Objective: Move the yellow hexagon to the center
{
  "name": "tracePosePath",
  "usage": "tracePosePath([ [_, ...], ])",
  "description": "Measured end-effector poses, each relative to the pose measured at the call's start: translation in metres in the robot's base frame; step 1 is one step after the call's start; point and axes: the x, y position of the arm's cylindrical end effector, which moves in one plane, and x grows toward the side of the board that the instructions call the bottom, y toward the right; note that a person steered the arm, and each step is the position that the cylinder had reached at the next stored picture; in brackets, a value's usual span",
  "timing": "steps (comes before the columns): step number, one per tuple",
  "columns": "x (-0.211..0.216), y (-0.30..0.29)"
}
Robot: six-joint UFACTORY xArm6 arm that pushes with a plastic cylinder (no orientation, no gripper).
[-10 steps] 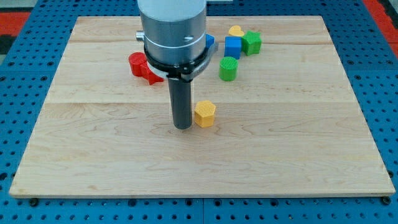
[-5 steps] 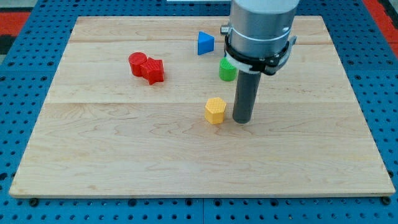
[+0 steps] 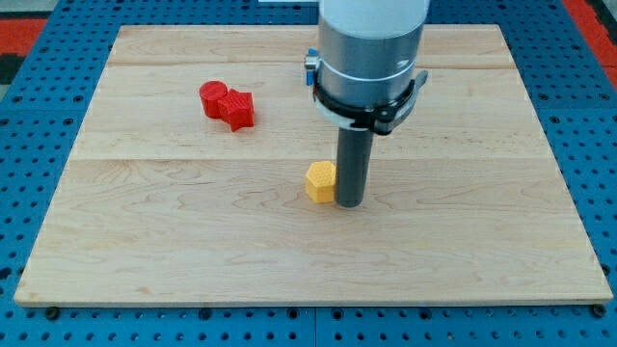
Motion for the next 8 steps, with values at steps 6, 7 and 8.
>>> tracePosePath([
  [6,-0.094,-0.047],
  [7,-0.089,-0.053],
  [8,-0.077,-0.053],
])
